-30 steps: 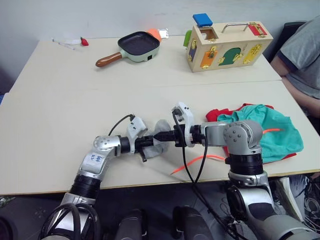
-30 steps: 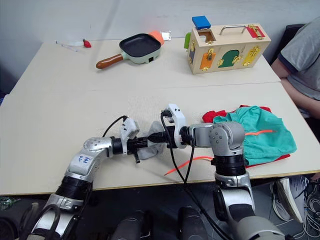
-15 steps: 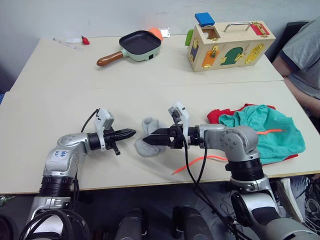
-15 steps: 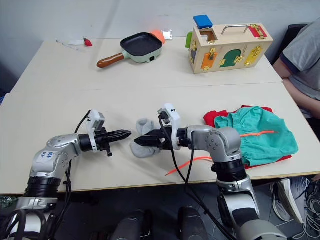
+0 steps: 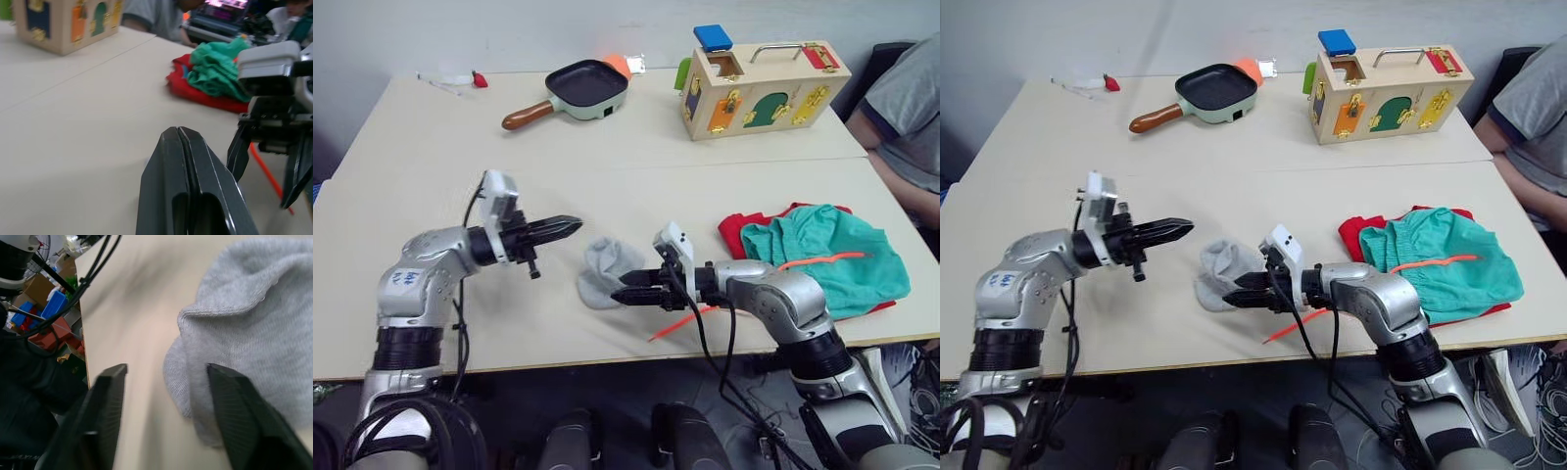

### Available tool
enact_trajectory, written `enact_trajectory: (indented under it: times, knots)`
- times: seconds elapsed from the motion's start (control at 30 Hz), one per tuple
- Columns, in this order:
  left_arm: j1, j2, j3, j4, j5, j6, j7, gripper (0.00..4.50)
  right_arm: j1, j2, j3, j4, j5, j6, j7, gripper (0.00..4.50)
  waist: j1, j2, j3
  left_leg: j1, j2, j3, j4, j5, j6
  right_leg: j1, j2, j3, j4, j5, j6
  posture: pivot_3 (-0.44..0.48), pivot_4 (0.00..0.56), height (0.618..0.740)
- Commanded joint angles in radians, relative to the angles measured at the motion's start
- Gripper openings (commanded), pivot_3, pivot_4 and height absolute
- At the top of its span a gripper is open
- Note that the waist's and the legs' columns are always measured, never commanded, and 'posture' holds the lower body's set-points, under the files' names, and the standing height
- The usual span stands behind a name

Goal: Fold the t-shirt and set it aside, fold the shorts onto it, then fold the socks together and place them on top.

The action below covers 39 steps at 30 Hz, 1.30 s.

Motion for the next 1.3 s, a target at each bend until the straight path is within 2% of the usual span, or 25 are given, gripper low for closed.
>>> enact_trajectory:
  times: [0.03, 0.13, 0.3, 0.47, 0.7, 1.0, 1.17, 1.3]
  knots:
    - [-0.03, -0.044, -0.086, 0.005, 0.052, -0.05, 0.01, 0.0, 0.019, 0.006, -0.003, -0.052, -0.012, -0.094, 0.032, 1.0, 0.0, 0.0, 0.0, 0.0, 0.0, 0.0, 0.0, 0.0, 0.0, 0.0, 0.0, 0.0, 0.0, 0.0, 0.0, 0.0, 0.15, 0.74]
    - [-0.034, -0.084, -0.178, 0.076, 0.145, -0.107, 0.031, 0.0, 0.052, -0.001, -0.009, -0.079, -0.037, -0.192, 0.056, 0.02, -0.002, 0.0, 0.0, 0.0, 0.0, 0.001, 0.0, 0.0, 0.0, 0.0, 0.001, 0.001, 0.0, 0.0, 0.0, 0.0, 0.15, 0.74]
    - [-0.004, -0.067, -0.219, 0.135, 0.23, -0.152, 0.059, 0.0, 0.08, -0.041, -0.019, -0.103, -0.08, -0.314, 0.102, 0.02, -0.002, -0.001, 0.001, 0.0, 0.001, 0.001, 0.001, 0.0, 0.0, 0.0, 0.001, 0.001, 0.0, 0.0, 0.0, 0.0, 0.15, 0.74]
    - [0.039, -0.069, -0.179, 0.128, 0.23, -0.136, 0.109, 0.0, 0.089, -0.026, -0.02, -0.062, -0.133, -0.39, 0.062, 0.02, 0.0, -0.001, 0.001, 0.0, 0.001, 0.0, 0.001, 0.0, 0.0, 0.0, 0.001, 0.001, 0.0, 0.0, 0.0, 0.0, 0.15, 0.74]
    - [0.107, -0.092, -0.164, 0.079, 0.221, -0.113, 0.161, 0.0, 0.071, 0.089, 0.024, 0.114, -0.295, -0.538, -0.073, 0.02, -0.002, -0.002, 0.0, 0.001, 0.001, 0.0, 0.003, 0.001, -0.001, 0.0, 0.0, 0.001, 0.0, 0.0, 0.0, 0.0, 0.15, 0.74]
    - [0.123, -0.117, -0.124, 0.107, 0.226, -0.116, 0.234, 0.0, 0.137, 0.084, 0.078, 0.253, -0.426, -0.712, -0.059, 0.02, -0.002, -0.002, 0.0, 0.003, 0.001, 0.0, 0.003, 0.001, 0.0, 0.002, 0.0, 0.001, 0.001, 0.0, 0.0, 0.0, 0.15, 0.74]
    - [0.166, -0.093, -0.14, 0.115, 0.263, -0.196, 0.225, 0.0, 0.177, 0.042, 0.024, 0.23, -0.381, -0.723, -0.022, 0.02, -0.002, -0.002, 0.0, 0.016, 0.001, 0.0, -0.001, -0.001, -0.001, 0.014, 0.0, 0.002, -0.004, 0.0, 0.0, 0.0, 0.15, 0.74]
    - [0.176, -0.102, -0.125, 0.089, 0.237, -0.266, 0.201, 0.0, 0.191, 0.09, -0.108, 0.111, -0.137, -0.551, -0.007, 0.02, -0.004, -0.002, 0.0, 0.016, 0.002, 0.0, -0.002, -0.002, -0.002, 0.013, 0.0, 0.002, -0.004, 0.0, -0.001, 0.0, 0.15, 0.74]
